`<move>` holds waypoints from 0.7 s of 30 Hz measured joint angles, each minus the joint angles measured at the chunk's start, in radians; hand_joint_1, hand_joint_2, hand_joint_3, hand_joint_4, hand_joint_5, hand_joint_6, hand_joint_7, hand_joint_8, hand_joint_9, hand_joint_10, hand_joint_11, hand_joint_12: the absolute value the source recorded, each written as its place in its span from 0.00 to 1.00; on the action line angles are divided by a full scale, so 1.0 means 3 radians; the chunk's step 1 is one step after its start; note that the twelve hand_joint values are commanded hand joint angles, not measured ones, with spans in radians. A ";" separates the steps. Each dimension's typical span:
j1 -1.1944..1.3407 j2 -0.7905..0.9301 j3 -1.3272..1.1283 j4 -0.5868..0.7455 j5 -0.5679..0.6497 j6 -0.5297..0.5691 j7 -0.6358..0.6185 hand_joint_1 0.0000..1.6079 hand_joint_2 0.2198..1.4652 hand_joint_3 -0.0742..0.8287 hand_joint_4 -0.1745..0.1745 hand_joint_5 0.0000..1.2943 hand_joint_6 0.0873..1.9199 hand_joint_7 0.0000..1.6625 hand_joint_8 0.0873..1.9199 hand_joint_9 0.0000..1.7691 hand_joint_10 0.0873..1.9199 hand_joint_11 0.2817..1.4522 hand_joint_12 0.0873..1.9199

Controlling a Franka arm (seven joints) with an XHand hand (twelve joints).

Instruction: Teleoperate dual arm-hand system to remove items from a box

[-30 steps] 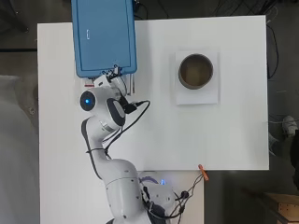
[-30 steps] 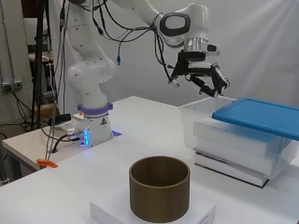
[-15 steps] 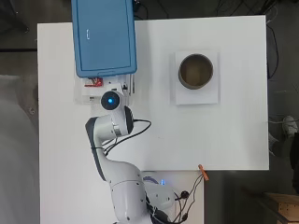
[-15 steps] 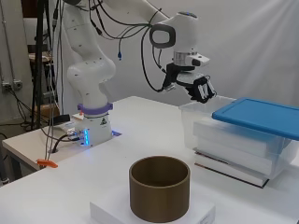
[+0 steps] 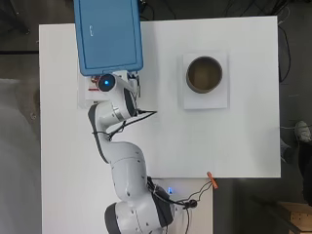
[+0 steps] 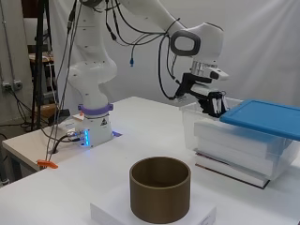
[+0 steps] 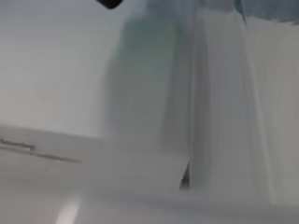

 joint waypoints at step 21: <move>-0.0296 0.0205 0.0498 0.0972 0.0459 -0.0421 -0.0965 0.29 0.66 0.08 0.79 0.46 0.00 0.39 0.00 0.39 0.00 0.17 0.00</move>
